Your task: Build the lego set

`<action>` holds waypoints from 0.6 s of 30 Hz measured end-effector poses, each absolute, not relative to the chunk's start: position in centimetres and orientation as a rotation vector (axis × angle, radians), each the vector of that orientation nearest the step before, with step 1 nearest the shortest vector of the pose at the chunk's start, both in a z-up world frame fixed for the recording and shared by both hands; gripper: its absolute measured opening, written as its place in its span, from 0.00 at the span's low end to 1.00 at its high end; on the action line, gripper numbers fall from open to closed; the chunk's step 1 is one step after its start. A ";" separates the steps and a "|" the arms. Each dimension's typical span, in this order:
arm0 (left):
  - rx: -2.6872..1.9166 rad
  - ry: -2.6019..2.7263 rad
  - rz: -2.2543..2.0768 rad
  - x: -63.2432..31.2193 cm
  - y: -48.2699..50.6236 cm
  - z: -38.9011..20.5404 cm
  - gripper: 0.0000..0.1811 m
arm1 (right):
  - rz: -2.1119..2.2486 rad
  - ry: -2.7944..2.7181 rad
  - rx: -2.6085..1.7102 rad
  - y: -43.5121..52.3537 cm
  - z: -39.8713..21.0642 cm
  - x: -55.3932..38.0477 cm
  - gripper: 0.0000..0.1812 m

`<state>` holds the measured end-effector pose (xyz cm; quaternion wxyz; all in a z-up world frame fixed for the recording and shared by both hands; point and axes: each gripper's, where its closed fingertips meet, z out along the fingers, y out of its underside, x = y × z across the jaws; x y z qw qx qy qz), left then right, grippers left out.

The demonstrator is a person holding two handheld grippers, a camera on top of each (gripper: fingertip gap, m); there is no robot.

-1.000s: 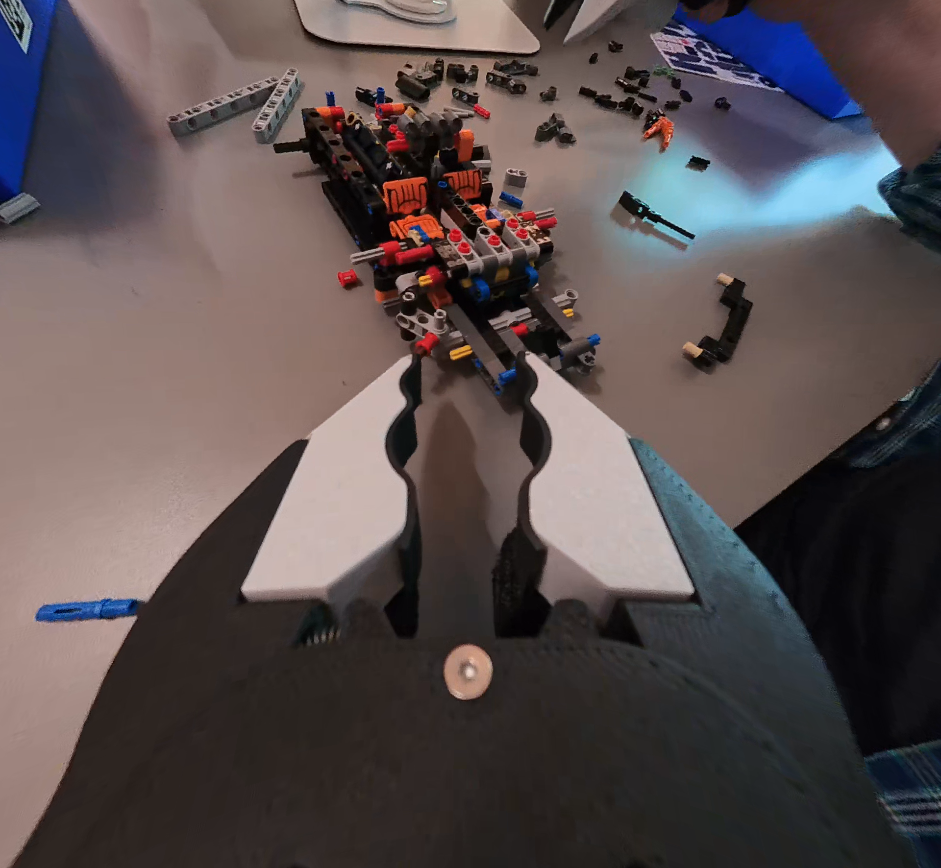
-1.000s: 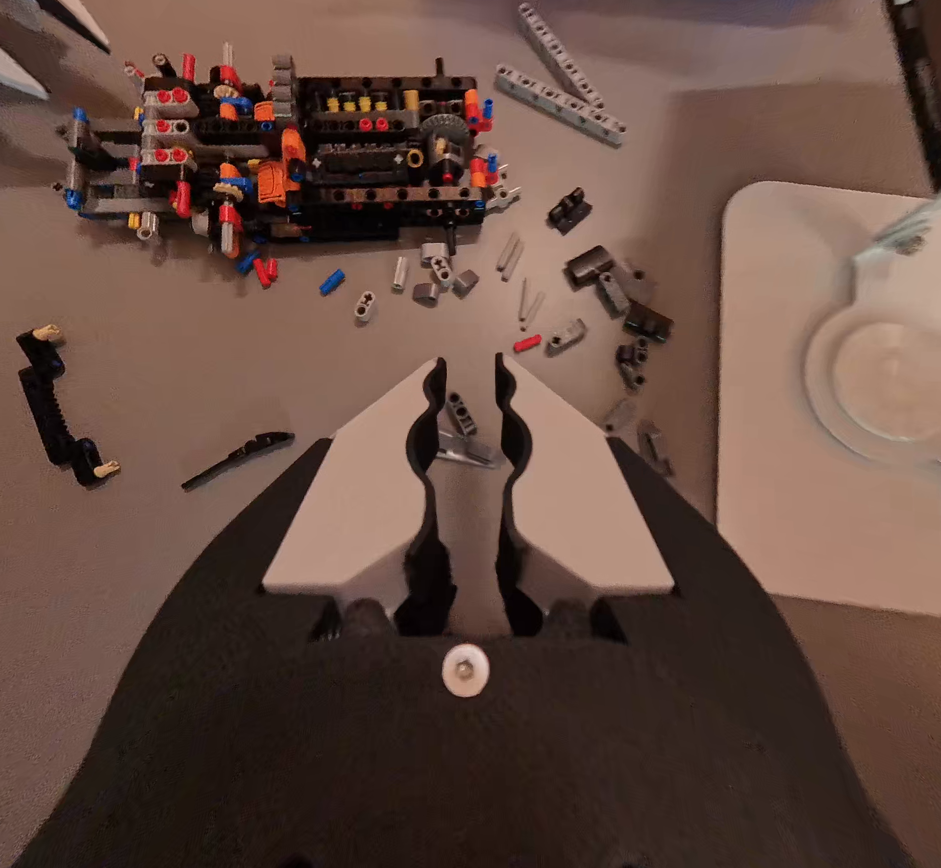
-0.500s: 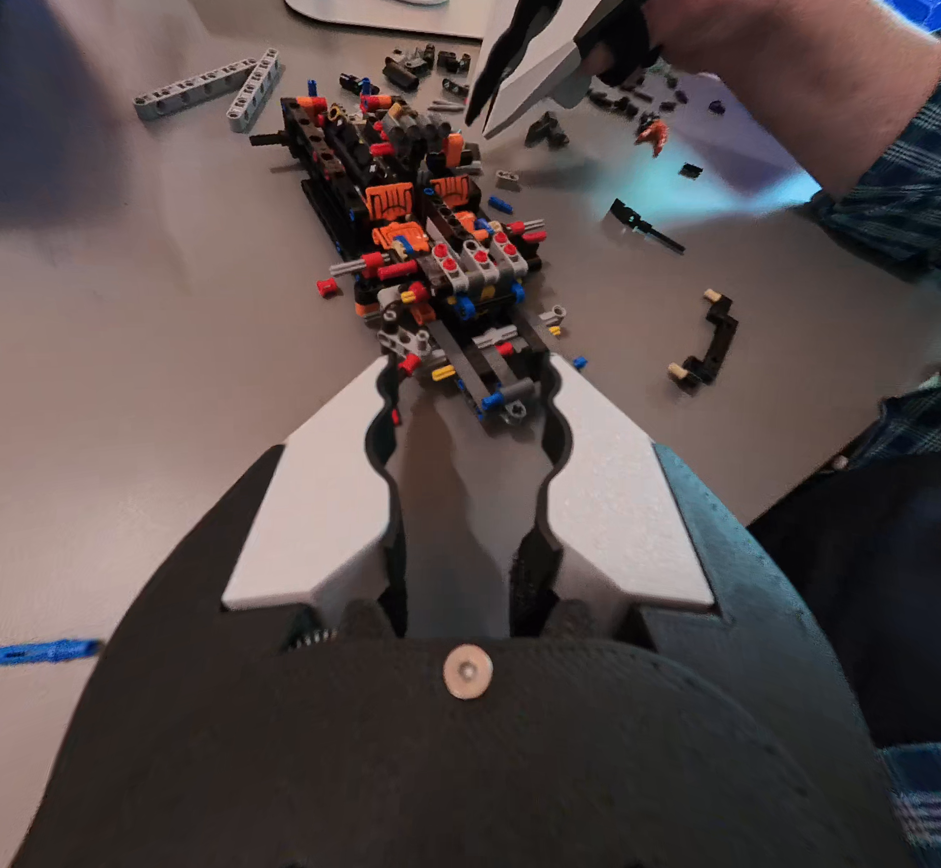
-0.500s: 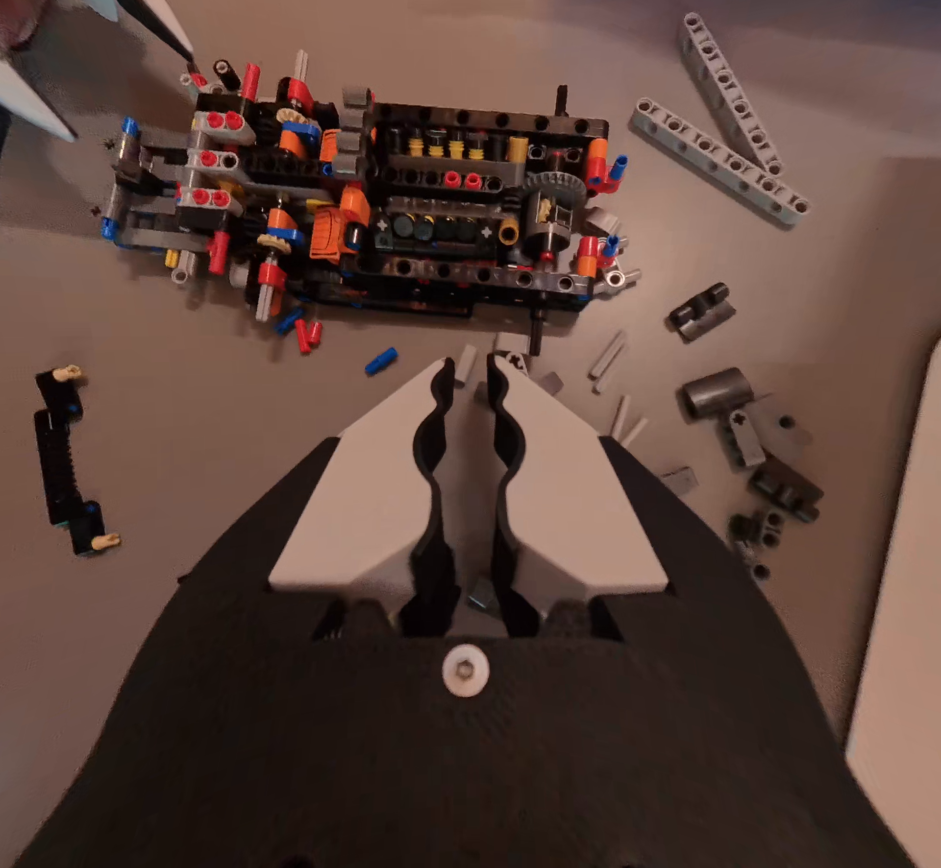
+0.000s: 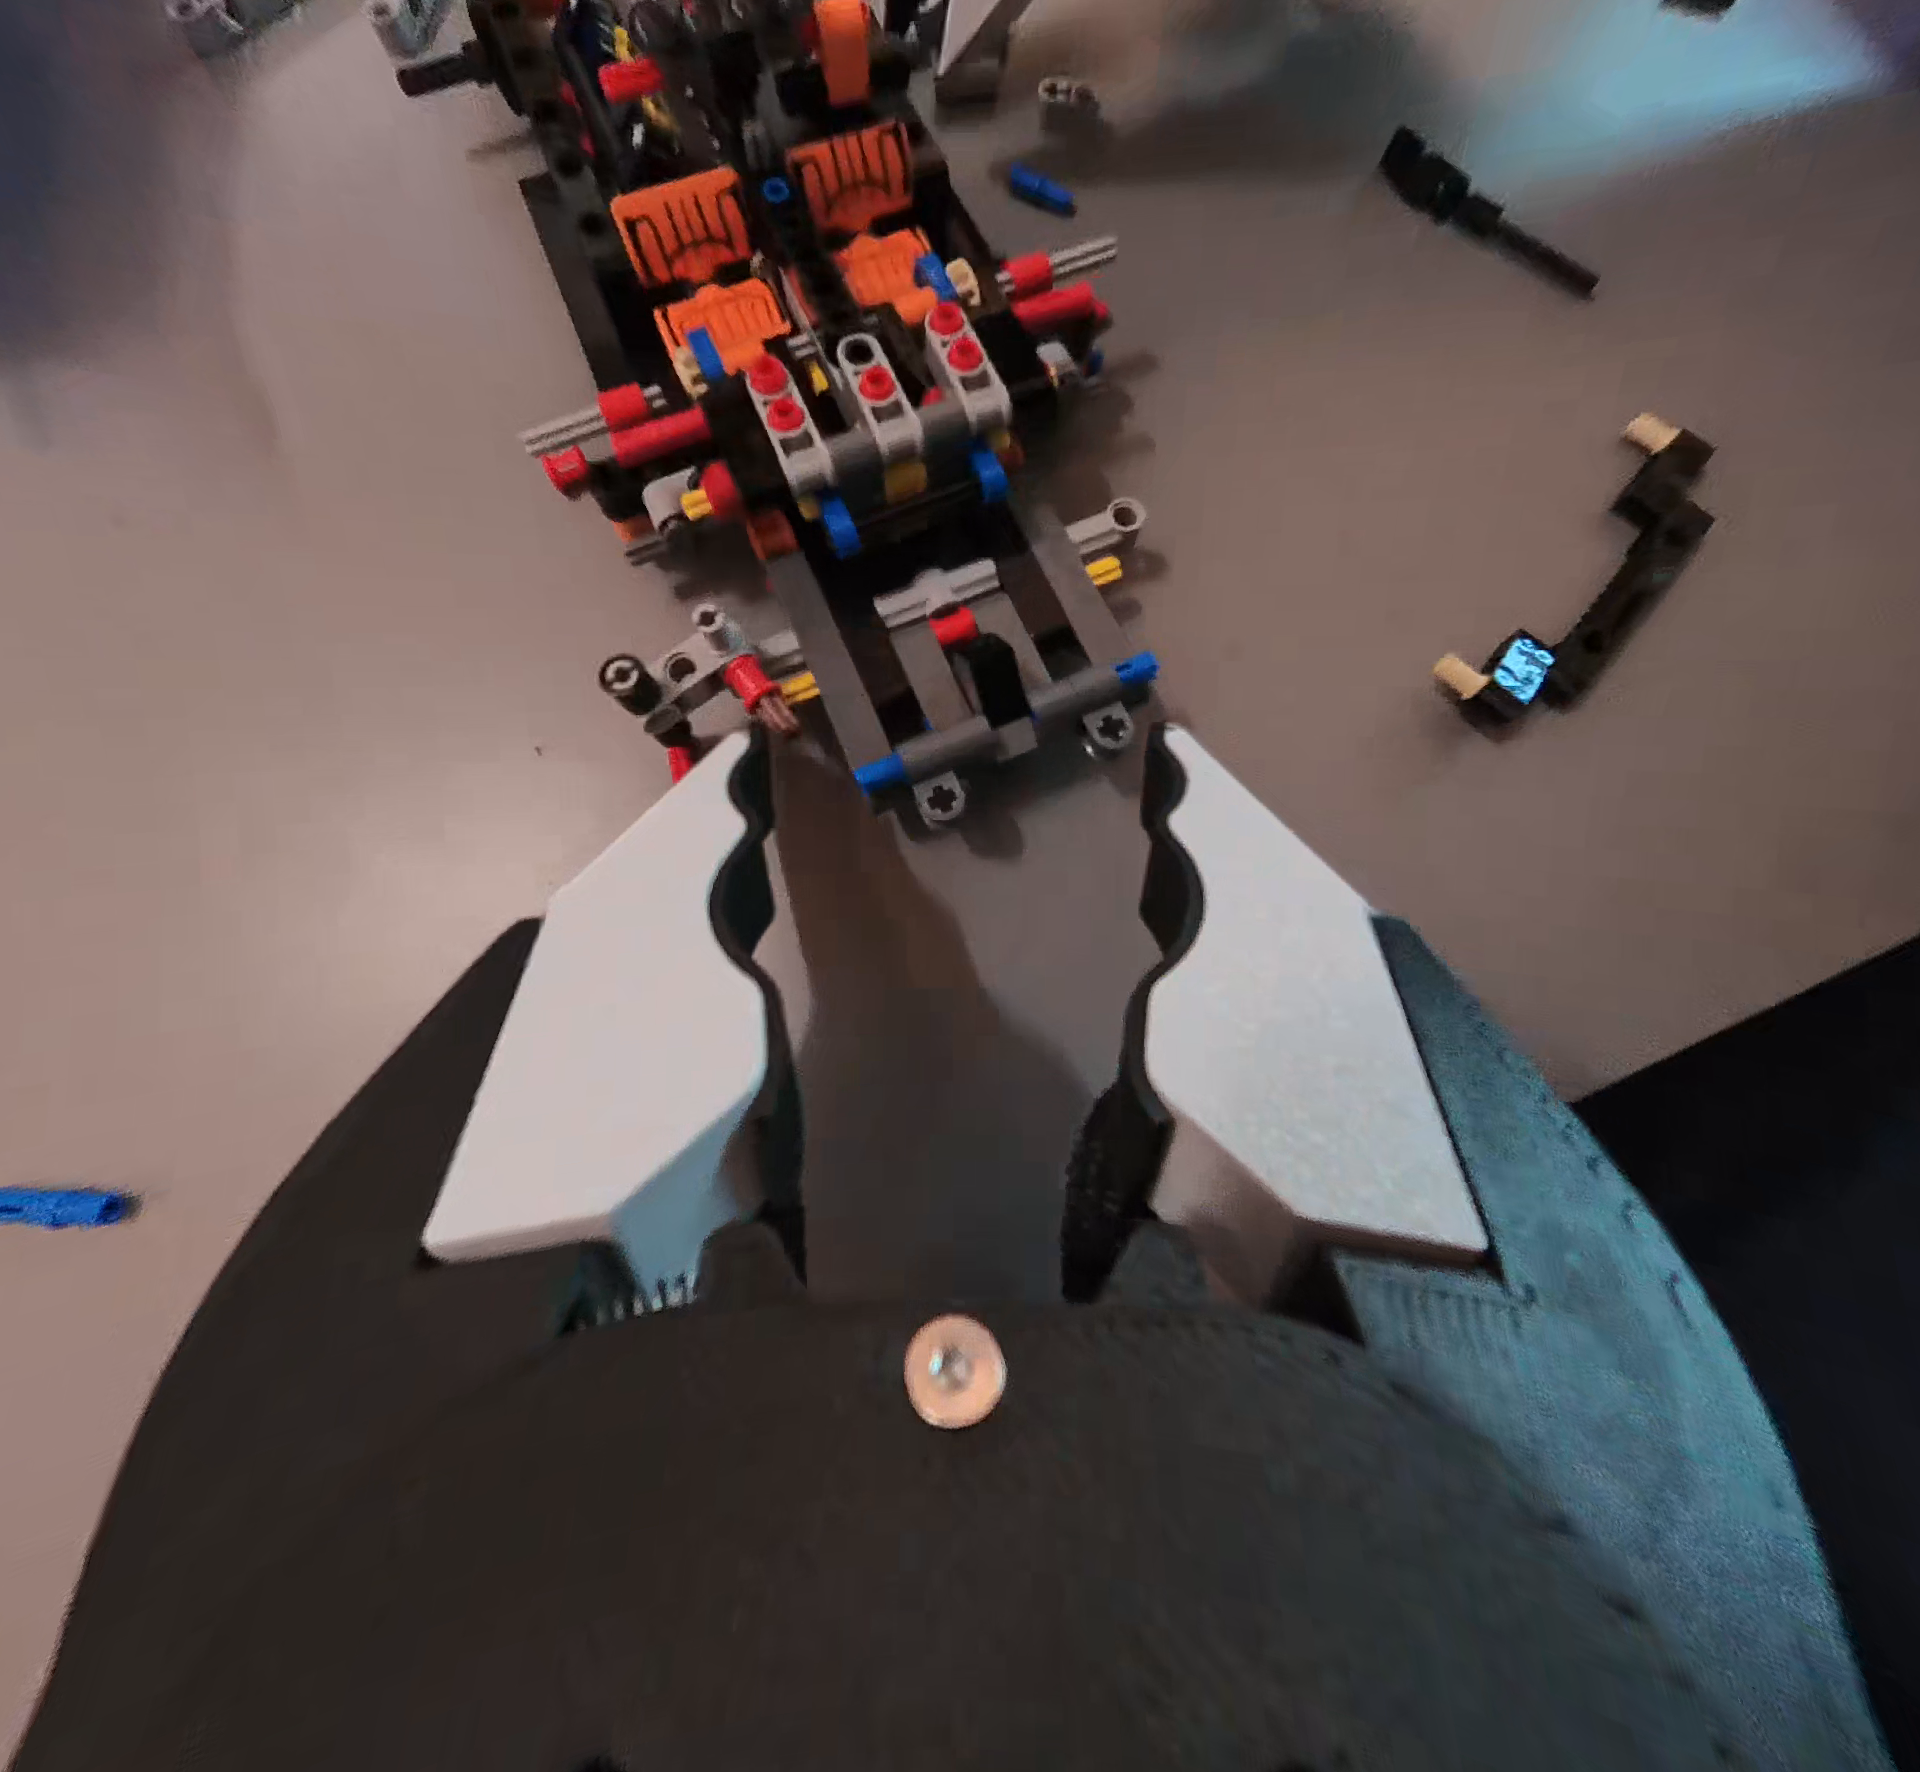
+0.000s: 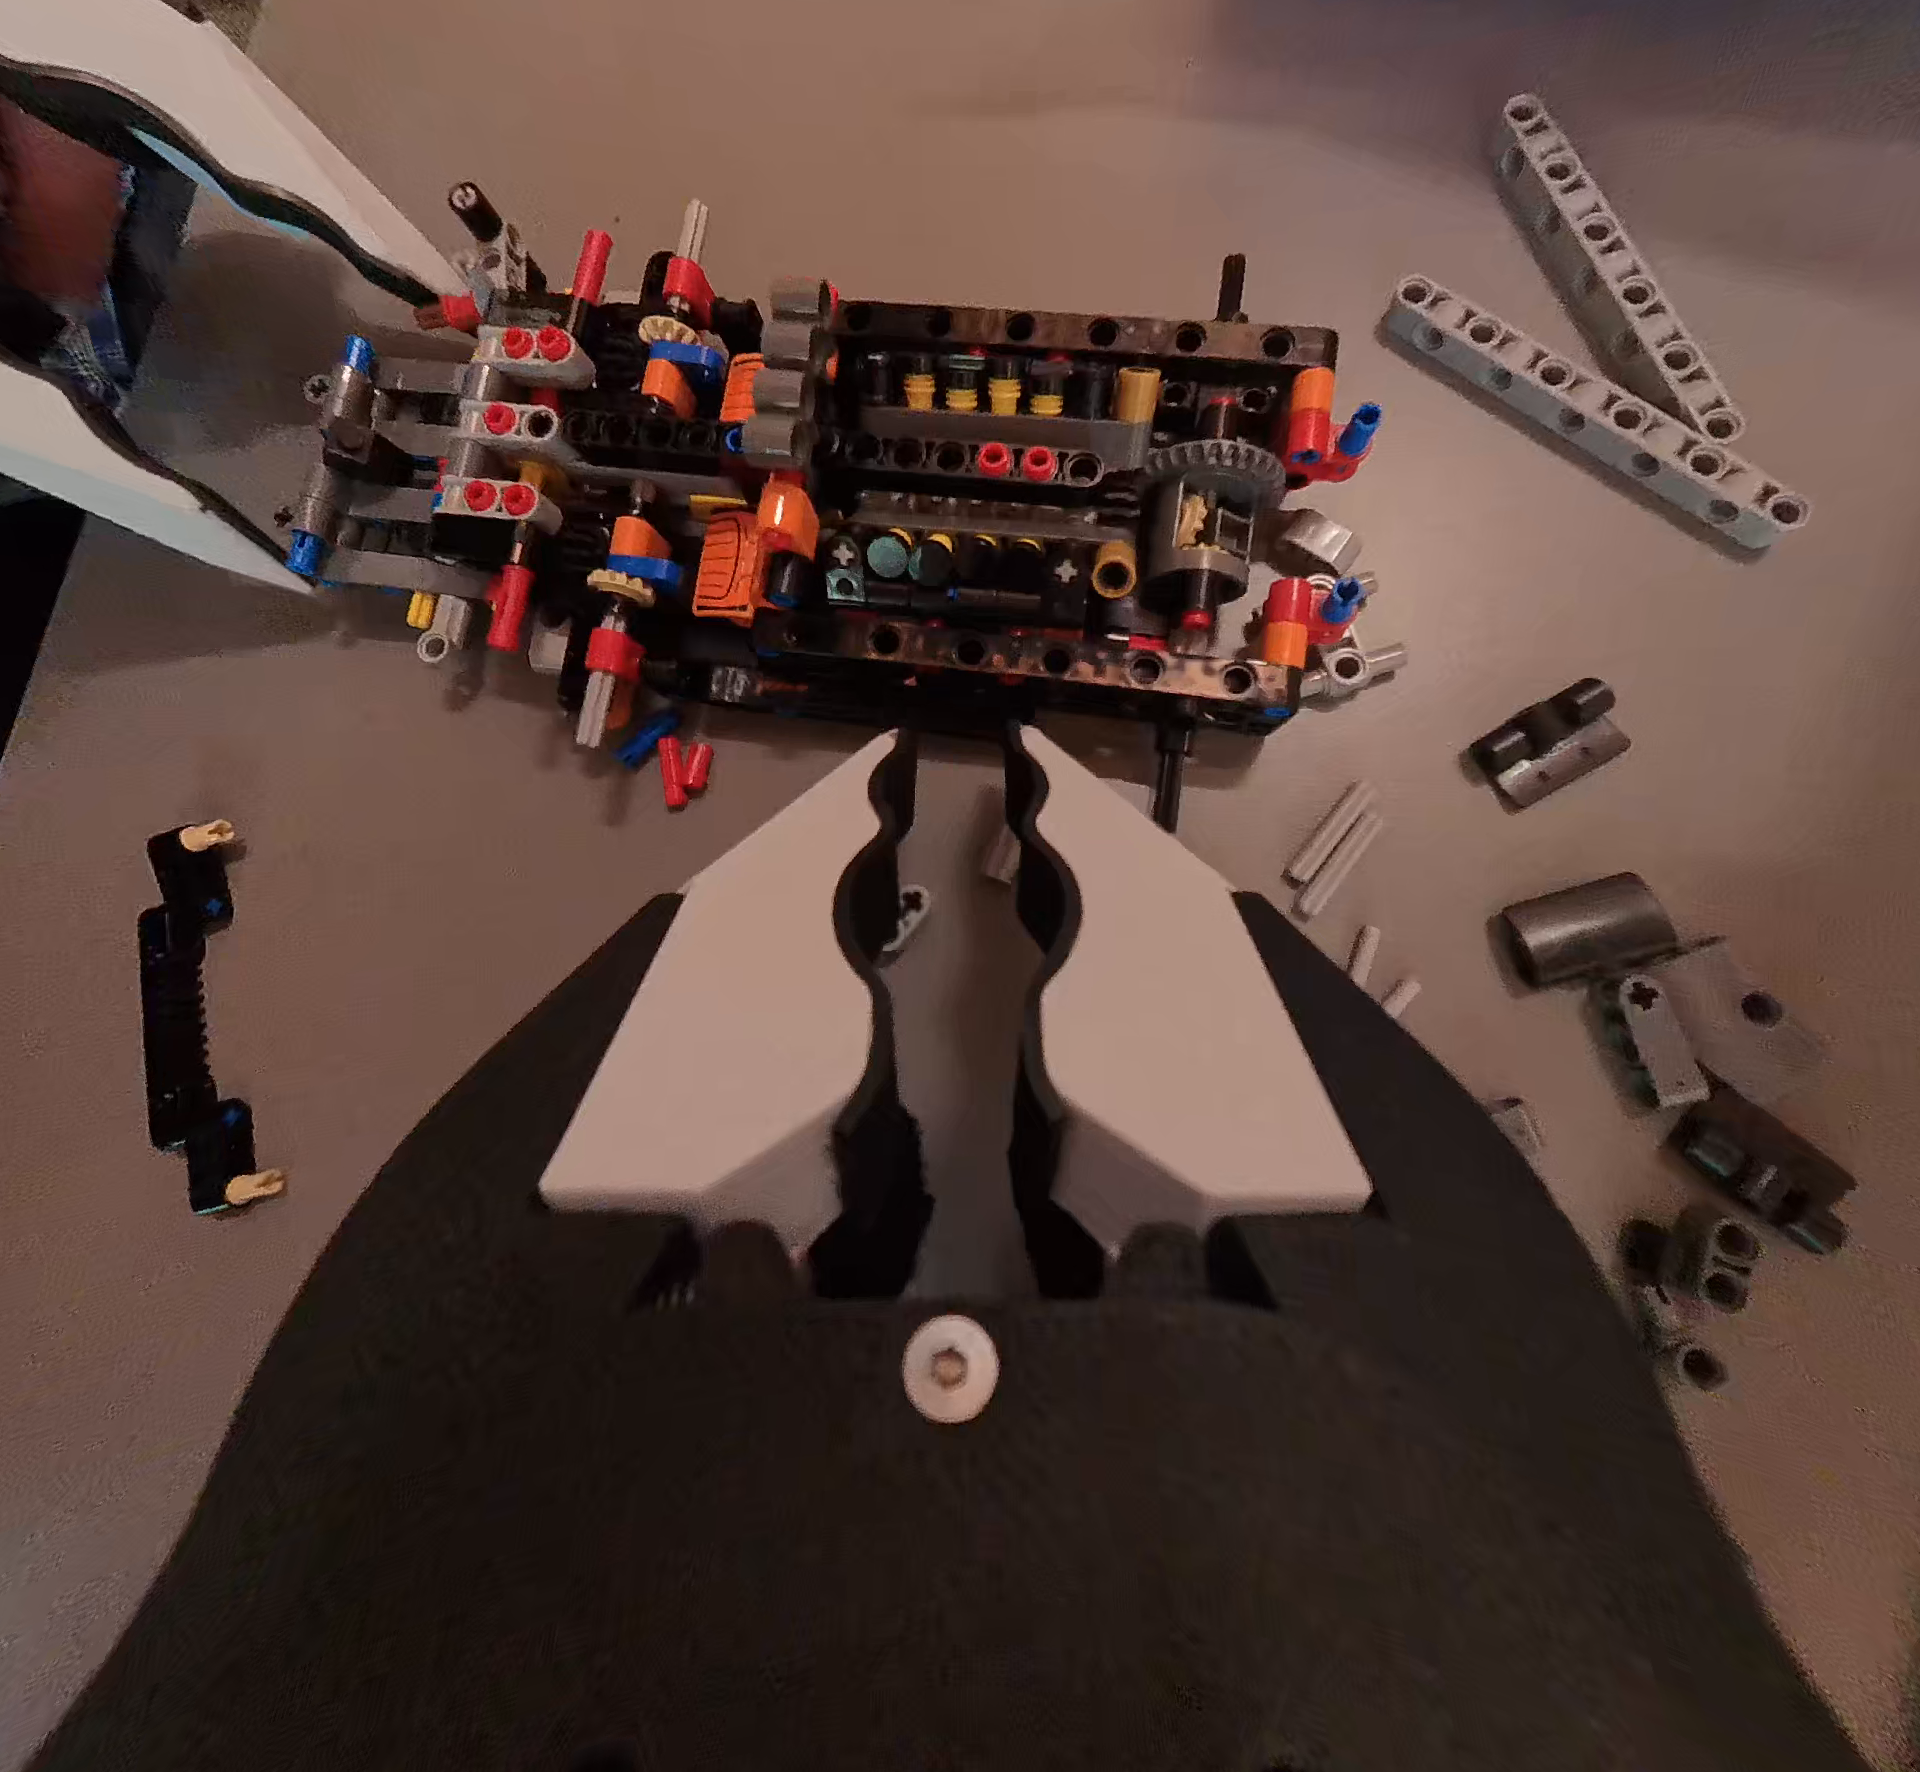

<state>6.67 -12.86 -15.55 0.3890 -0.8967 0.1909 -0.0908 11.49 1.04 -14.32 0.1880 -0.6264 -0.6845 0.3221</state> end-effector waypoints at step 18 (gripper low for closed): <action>-2.263 0.442 -0.296 6.2 -12.1 -15.5 0.30 | 0.827 -1.810 -1.805 5.2 -12.3 12.8 0.10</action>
